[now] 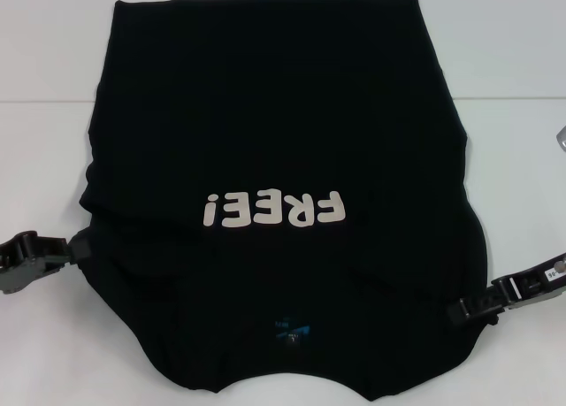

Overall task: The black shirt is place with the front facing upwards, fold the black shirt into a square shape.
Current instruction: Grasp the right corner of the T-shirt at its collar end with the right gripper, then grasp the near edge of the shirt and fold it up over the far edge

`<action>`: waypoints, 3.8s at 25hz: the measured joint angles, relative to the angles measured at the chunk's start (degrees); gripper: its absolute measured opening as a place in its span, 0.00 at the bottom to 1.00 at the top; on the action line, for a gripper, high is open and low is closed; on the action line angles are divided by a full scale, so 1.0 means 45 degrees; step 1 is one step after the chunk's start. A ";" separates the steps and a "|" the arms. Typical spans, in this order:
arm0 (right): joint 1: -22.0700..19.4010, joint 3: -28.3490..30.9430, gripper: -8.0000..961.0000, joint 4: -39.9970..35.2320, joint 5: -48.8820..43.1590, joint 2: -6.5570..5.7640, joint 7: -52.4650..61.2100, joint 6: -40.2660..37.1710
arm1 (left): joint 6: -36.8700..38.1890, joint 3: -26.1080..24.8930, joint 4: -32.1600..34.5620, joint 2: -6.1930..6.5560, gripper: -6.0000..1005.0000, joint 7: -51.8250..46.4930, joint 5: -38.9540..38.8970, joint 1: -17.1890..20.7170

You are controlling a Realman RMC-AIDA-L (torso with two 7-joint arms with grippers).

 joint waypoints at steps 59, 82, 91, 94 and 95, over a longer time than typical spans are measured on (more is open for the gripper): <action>-0.0589 0.3070 0.12 0.0049 0.4200 -0.1502 -0.1743 -0.3351 | 0.3003 0.0198 -0.0850 0.0861 0.07 -0.0295 -0.1658 -0.1550; 0.1469 -0.1042 0.14 0.2149 0.5198 0.0312 -0.1937 1.2057 | -1.1018 0.4718 -0.0389 -0.0989 0.08 -0.1307 -0.0894 -0.3536; 0.2488 -0.1365 0.15 0.1887 0.5142 0.0203 -0.2168 1.2682 | -1.1991 0.4772 0.0930 -0.1654 0.09 -0.1495 -0.0893 -0.3370; 0.2700 -0.1920 0.15 0.2188 0.5129 0.0219 -0.2224 1.3317 | -1.2233 0.5098 0.0921 -0.1755 0.09 -0.1474 -0.0833 -0.3444; 0.2748 -0.2156 0.16 0.2344 0.5124 0.0225 -0.2225 1.3605 | -1.2282 0.5184 0.0896 -0.1761 0.09 -0.1478 -0.0831 -0.3455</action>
